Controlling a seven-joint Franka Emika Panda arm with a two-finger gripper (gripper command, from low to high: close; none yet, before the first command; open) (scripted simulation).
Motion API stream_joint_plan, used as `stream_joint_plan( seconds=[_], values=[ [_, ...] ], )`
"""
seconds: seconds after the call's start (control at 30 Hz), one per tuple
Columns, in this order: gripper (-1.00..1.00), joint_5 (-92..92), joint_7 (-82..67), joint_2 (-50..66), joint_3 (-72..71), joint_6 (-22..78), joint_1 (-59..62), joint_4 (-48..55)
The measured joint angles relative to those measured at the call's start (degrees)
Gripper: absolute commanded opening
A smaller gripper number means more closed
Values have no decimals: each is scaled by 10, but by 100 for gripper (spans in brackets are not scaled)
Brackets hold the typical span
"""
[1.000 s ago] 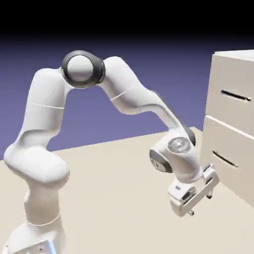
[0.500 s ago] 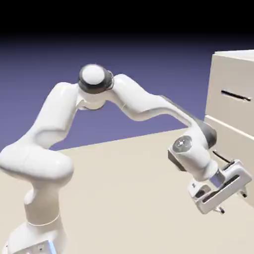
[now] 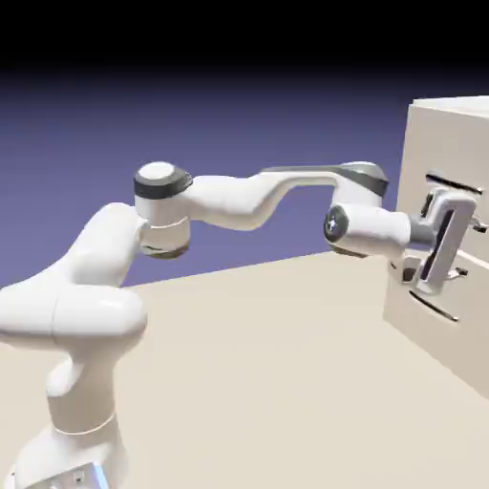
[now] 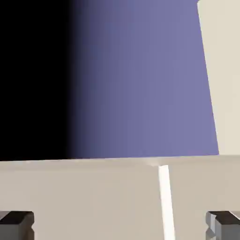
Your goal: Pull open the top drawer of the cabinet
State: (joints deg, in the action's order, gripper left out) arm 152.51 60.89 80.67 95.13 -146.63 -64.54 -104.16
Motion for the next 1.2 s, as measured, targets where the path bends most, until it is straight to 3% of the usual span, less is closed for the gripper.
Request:
stream_joint_plan(
  seconds=[0.17,0.37,0.4,0.47,1.2],
  values=[
    [0,84,10,63,53,15,-35,31],
    [0,78,32,61,44,-28,45,156],
    [-100,77,35,61,43,-33,54,169],
    [-100,77,35,61,43,-33,54,169],
    [-100,65,-23,78,93,101,-269,-288]
  ],
)
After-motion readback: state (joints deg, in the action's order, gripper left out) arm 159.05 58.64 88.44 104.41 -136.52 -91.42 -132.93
